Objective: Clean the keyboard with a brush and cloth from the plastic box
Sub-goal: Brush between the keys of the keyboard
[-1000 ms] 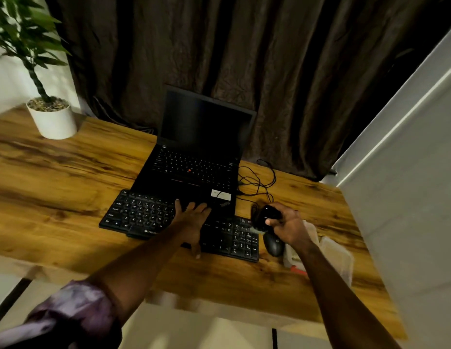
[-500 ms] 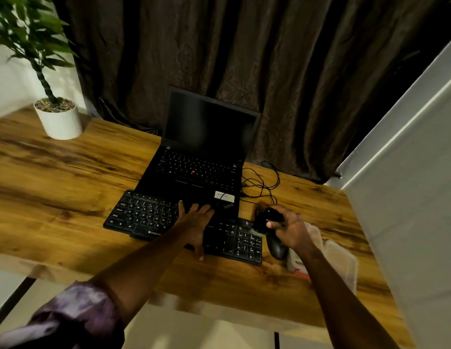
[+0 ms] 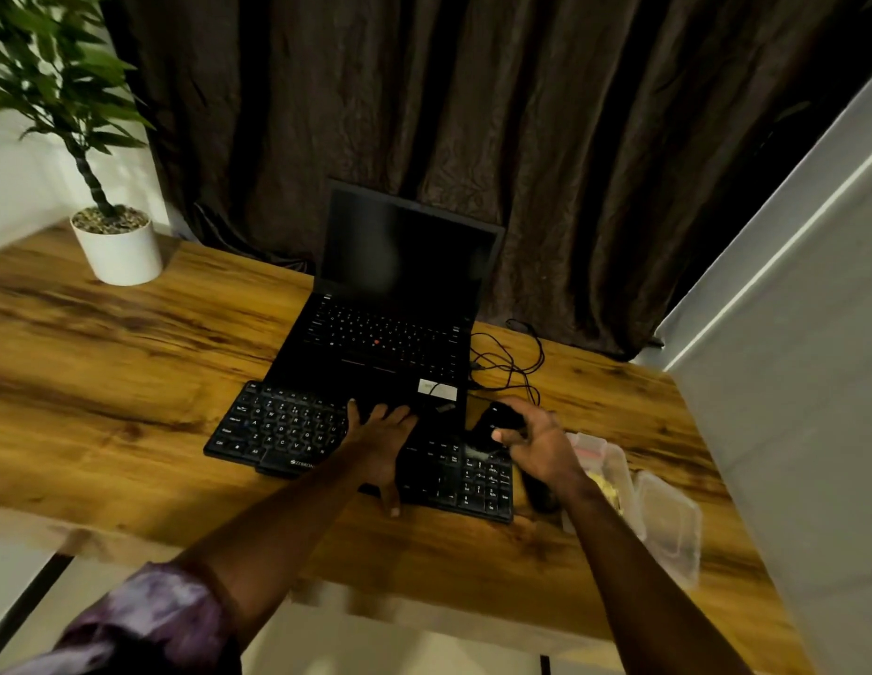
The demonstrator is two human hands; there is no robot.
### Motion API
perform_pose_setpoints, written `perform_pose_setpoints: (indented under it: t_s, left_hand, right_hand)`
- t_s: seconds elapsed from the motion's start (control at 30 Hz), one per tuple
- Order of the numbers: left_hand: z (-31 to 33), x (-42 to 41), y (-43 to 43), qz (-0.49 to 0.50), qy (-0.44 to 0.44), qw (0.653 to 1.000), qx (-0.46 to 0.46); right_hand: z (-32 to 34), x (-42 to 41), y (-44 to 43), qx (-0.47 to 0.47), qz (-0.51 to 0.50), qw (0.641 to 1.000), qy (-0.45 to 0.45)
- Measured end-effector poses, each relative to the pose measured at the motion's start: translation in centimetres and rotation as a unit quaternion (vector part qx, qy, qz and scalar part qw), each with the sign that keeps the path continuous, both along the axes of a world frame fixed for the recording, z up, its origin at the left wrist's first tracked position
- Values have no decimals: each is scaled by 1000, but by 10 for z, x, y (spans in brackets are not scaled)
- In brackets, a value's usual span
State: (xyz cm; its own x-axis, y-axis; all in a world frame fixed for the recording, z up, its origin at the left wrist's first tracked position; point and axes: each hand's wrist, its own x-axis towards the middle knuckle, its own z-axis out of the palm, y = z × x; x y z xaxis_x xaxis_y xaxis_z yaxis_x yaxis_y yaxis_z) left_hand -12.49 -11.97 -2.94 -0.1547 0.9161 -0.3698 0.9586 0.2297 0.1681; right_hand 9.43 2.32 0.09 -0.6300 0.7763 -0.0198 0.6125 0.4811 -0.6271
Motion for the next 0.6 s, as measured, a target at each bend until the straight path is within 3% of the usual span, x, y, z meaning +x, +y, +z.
perform_pose_setpoints:
  t_s: [0.2, 0.33, 0.6]
  left_hand:
    - [-1, 0, 0, -1, 3, 1000, -2]
    - [-1, 0, 1, -1, 8, 1000, -3]
    - [-3, -1, 1, 2, 3, 1000, -4]
  right_hand:
    - [3, 37, 12, 33, -28, 999, -29]
    - [-13, 23, 16, 35, 8, 998, -45]
    - [6, 3, -12, 28, -1, 1000, -2]
